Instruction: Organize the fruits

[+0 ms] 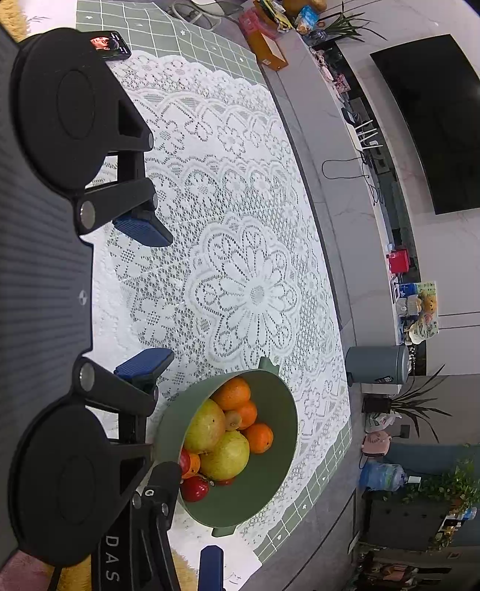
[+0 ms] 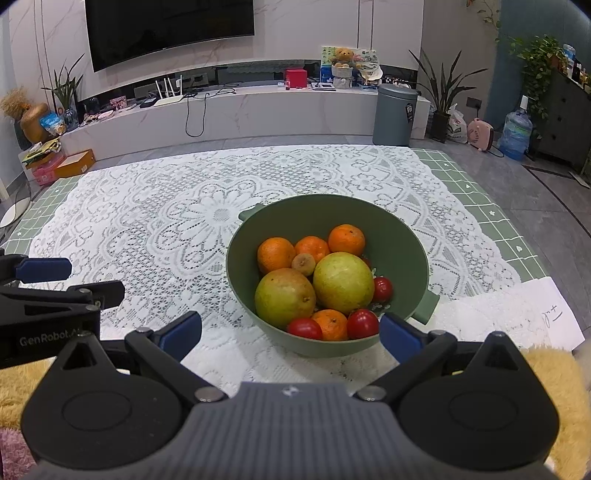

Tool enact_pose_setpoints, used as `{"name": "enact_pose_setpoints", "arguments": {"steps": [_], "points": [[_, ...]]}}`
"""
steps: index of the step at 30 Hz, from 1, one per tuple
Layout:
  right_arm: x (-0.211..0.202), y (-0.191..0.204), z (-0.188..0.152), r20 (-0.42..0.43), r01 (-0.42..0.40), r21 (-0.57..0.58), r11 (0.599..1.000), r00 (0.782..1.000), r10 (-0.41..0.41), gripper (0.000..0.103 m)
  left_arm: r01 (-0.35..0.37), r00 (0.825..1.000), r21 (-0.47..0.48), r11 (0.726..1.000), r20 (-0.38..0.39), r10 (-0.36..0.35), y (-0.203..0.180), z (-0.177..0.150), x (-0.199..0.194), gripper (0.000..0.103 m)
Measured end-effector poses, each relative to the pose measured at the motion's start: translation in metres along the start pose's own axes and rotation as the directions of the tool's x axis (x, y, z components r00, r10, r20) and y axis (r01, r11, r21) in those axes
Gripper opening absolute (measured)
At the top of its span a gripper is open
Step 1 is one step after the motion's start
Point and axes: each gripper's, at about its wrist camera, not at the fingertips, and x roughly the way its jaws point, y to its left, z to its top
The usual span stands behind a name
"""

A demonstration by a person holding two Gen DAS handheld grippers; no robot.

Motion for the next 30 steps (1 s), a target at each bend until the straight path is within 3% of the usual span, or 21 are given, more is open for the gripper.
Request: {"name": "enact_pose_setpoints", "arguments": {"steps": [30], "points": [[0.0054,-0.0005,-0.0011,-0.024,-0.003,0.013,1.0,1.0,0.003,0.099,-0.002,1.0,-0.011,1.0,-0.02,0.002,0.0035,-0.0016,0.0016,0.074]]}}
